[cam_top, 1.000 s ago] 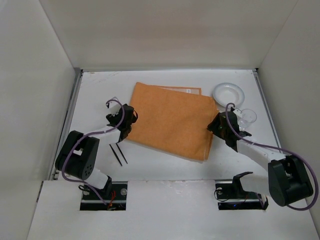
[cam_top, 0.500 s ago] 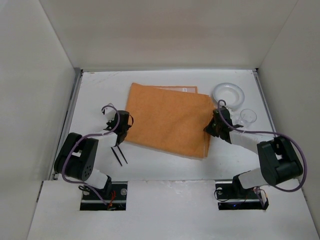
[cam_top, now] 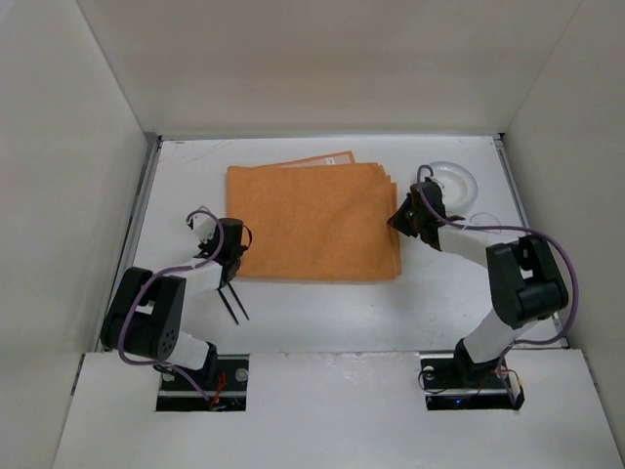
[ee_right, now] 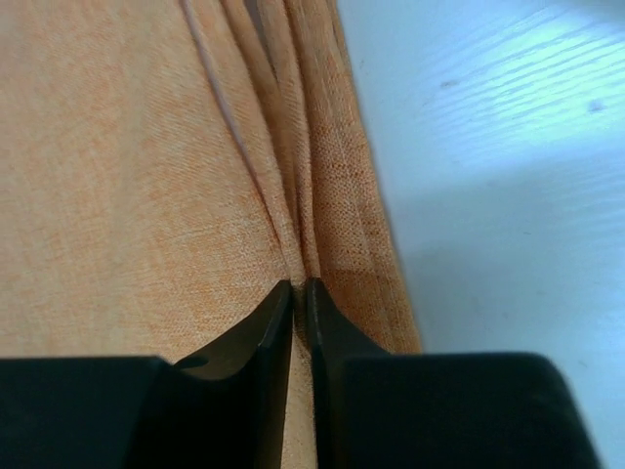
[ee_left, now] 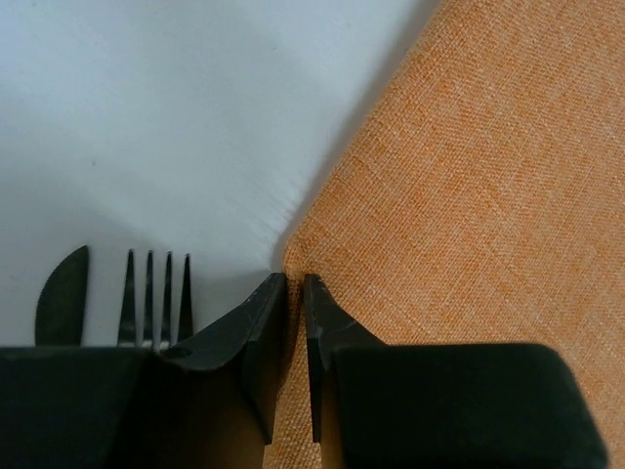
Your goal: Set the dinner table for one person
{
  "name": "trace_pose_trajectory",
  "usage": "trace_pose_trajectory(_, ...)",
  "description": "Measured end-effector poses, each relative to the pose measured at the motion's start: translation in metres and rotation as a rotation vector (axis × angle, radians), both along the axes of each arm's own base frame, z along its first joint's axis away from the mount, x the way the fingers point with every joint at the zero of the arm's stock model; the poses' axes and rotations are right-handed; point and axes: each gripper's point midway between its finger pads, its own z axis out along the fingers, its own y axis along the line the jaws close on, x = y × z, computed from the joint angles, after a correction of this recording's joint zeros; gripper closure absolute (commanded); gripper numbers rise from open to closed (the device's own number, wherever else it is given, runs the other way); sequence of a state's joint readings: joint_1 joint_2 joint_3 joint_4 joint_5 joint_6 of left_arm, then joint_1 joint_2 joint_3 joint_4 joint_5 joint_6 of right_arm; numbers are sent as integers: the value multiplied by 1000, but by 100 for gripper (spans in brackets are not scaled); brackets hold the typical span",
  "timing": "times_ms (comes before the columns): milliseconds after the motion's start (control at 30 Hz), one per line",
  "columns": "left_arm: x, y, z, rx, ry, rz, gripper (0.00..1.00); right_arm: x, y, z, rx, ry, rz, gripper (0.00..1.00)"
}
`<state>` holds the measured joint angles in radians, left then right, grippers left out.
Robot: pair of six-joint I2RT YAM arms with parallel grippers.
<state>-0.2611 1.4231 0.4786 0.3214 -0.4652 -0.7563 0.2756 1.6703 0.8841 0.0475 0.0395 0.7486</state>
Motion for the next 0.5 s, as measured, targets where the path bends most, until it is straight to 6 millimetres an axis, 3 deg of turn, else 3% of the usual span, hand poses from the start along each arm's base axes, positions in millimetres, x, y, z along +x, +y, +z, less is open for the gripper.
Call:
trace_pose_trajectory(233,20,-12,1,3,-16,-13,85,-17,-41,27,-37,-95,-107,45)
trace_pose_trajectory(367,20,-13,2,0,-21,-14,75,-49,-46,17,-58,-80,-103,41)
trace_pose_trajectory(500,17,-13,8,-13,-43,-15,60,-92,-25,10,-67,-61,-13,41)
